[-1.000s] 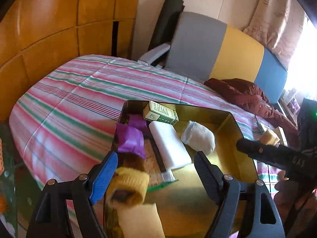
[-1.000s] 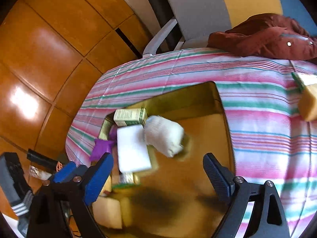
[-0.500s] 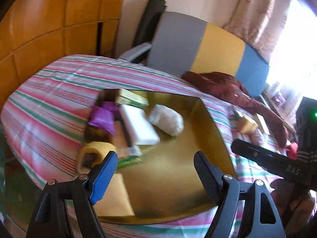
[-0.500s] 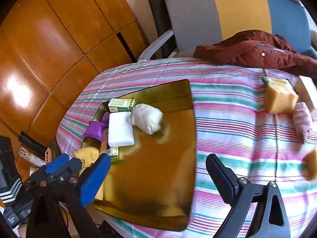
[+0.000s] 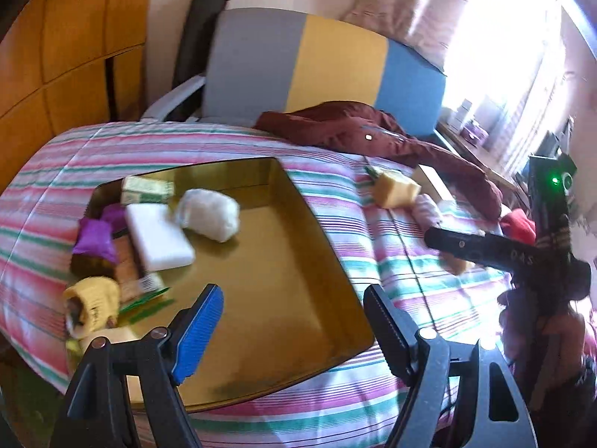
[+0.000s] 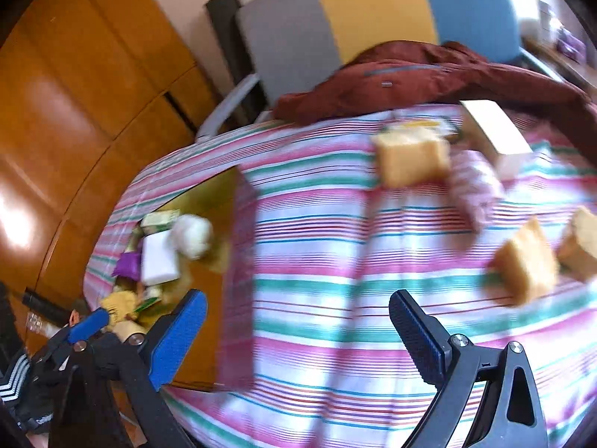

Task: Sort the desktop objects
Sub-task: 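Move both tools back over the remaining items on the bedspread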

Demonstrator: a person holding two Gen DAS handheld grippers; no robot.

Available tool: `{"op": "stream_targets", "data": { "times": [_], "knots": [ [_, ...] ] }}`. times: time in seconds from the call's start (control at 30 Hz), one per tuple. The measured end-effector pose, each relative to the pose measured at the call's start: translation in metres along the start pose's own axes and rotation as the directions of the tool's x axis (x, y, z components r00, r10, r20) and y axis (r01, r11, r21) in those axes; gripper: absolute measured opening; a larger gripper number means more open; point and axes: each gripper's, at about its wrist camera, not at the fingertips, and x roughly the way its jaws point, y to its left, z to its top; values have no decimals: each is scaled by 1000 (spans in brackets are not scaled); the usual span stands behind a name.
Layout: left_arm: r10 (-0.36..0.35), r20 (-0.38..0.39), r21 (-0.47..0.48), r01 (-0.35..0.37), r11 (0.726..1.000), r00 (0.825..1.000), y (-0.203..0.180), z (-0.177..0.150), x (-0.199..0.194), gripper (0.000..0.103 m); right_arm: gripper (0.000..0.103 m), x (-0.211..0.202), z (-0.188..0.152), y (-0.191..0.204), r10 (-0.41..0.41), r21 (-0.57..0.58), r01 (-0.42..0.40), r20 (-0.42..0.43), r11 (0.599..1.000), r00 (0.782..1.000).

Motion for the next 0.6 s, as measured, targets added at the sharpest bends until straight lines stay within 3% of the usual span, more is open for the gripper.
{"op": "stream_targets", "data": {
  "times": [0.33,0.6],
  "knots": [
    [-53,-68,42,56,998,996,-45,14,19,75,99,-33,30,-110,-155,144,146,48,979,987],
    [-65,-101,59,71,996,993,-82,42,42,75,100,-35,57,-164,-147,218,111,156,970,977]
  ]
}}
